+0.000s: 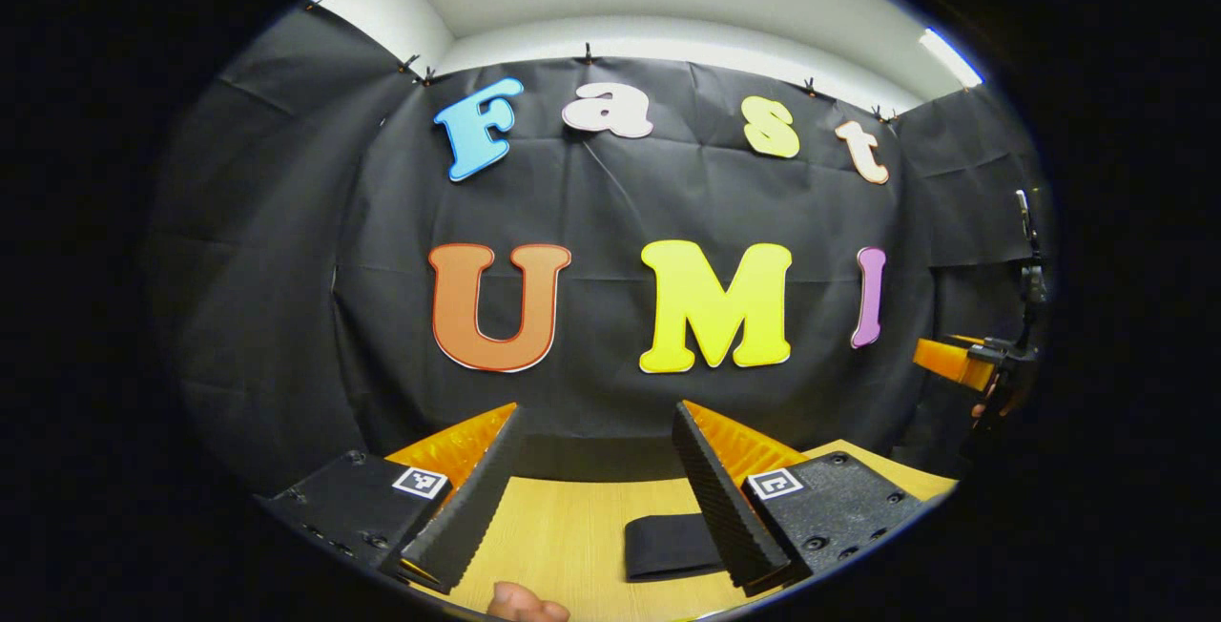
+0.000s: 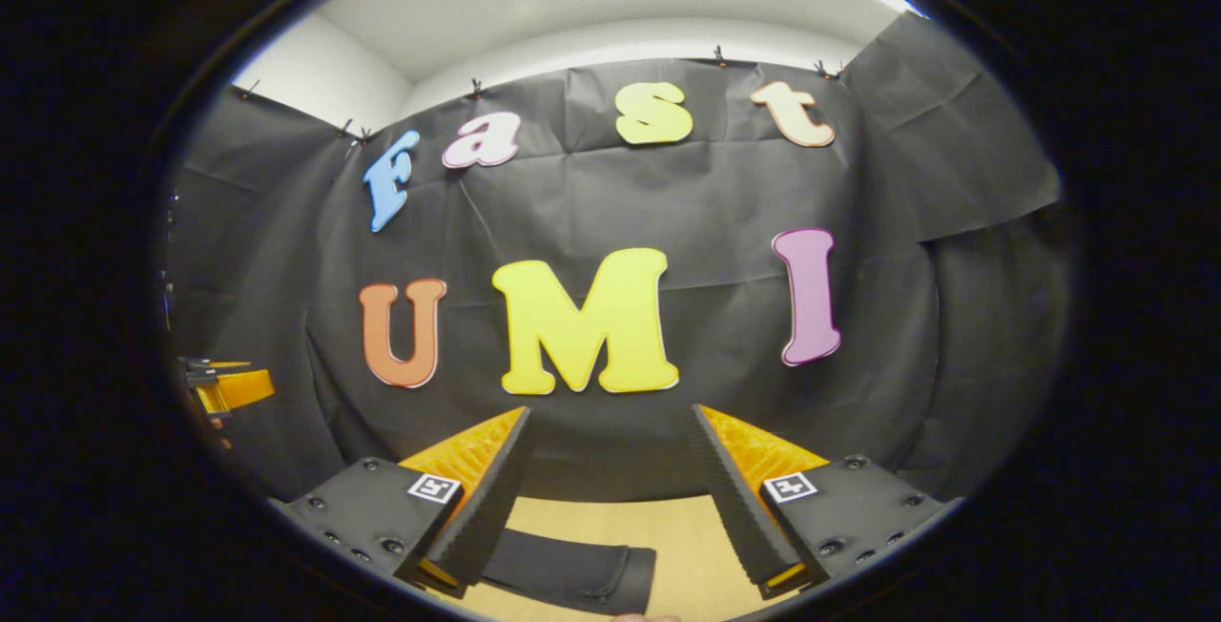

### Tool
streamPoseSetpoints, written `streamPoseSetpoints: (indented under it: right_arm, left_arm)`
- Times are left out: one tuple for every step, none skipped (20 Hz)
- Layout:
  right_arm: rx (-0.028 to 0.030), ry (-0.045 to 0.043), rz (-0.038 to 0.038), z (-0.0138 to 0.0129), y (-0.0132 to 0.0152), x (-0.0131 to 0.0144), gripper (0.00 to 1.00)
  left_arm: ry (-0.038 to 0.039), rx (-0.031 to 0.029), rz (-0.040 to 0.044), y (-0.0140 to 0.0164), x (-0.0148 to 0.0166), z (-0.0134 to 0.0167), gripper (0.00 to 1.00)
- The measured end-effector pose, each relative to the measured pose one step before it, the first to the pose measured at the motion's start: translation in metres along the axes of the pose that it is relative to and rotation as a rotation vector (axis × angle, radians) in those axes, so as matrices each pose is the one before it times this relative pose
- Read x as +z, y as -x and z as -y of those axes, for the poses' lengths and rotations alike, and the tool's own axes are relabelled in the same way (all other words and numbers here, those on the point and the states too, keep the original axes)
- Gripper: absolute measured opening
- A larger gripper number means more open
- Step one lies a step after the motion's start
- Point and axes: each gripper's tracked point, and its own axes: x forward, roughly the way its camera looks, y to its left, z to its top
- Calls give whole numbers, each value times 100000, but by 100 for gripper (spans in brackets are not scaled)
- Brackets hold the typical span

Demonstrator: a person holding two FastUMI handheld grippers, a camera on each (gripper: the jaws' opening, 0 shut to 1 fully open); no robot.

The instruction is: Grasp the waist and the cuffs of the jeans and fold them to make the two legs overlap; first hold the waist and fold one-third of the jeans toward the cuffs, then hold the cuffs and fold the remaining one-third in the same direction to finish folding.

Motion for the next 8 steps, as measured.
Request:
streamPoseSetpoints:
  right_arm:
    - [860, -89, -640, -707, 71, -203, 98]
    - [510, 195, -344, -361, 158, -93, 98]
    - [418, 412, -128, -276, 145, -19, 98]
    - [282, 317, 241, -113, 208, 244, 98]
    - [53, 230, 427, 10, 142, 227, 99]
    - [-16, 115, 170, 3, 213, 254, 99]
    - [51, -44, 159, 51, 134, 215, 100]
    - [-331, 10, 284, 162, 109, 169, 100]
  left_arm:
    - [385, -371, -760, 341, -121, -29, 98]
    - [-196, 460, -635, -54, -125, -256, 98]
    - [74, 303, -106, 84, -41, -338, 99]
    - [595, -208, -31, 159, 117, -20, 98]
    - [477, -316, 143, 53, 43, 116, 98]
    - [13, -4, -20, -31, -67, 39, 88]
    - [106, 259, -177, 125, -11, -49, 88]
    - [282, -176, 82, 69, 196, 26, 88]
